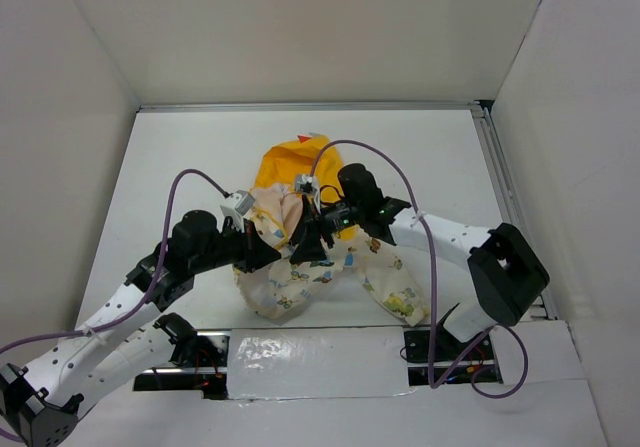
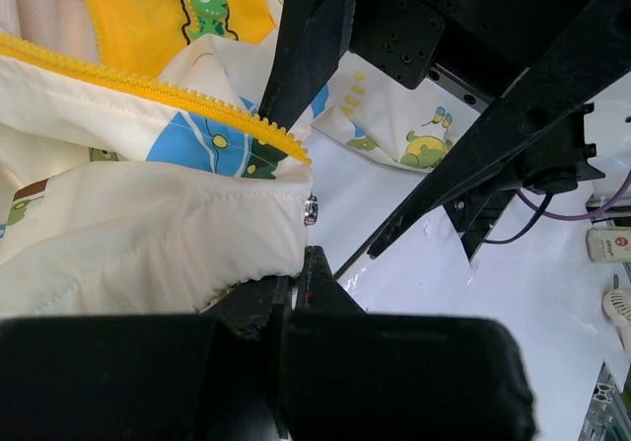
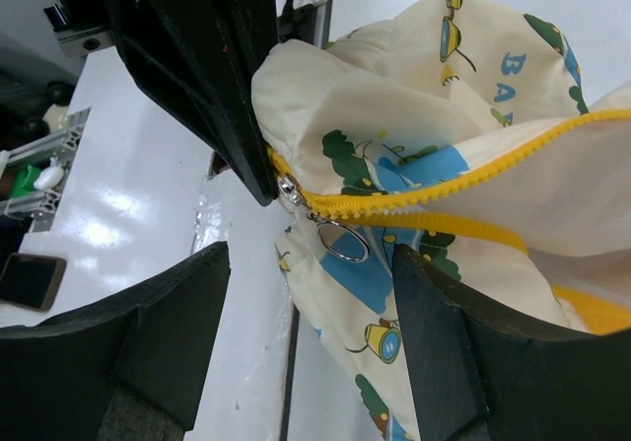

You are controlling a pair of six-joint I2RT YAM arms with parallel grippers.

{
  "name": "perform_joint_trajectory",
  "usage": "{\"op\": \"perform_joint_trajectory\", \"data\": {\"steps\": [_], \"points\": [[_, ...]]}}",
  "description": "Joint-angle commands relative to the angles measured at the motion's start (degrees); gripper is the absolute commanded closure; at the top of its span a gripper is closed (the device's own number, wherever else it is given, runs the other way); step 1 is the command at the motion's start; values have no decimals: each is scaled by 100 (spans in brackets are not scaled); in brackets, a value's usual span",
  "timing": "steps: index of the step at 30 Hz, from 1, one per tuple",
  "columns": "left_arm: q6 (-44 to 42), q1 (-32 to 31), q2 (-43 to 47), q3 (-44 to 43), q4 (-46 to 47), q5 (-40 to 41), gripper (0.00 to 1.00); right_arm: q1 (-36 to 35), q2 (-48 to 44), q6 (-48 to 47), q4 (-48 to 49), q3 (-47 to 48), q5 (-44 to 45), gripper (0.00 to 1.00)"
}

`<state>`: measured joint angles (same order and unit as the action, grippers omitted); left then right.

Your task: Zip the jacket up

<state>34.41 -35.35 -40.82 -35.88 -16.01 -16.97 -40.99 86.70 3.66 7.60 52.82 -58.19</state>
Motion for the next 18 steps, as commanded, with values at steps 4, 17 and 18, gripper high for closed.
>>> {"op": "perform_joint_trajectory", "data": {"steps": [4, 17, 18], "points": [[-163, -15, 48, 2, 432, -228, 100, 12, 128, 416, 673, 238, -236, 30], [-110, -15, 144, 63, 353, -87, 100, -40, 49, 618, 550, 352, 80, 60], [-102, -15, 144, 55, 336, -78, 100, -40, 40, 610, 489, 378, 106, 61]]}}
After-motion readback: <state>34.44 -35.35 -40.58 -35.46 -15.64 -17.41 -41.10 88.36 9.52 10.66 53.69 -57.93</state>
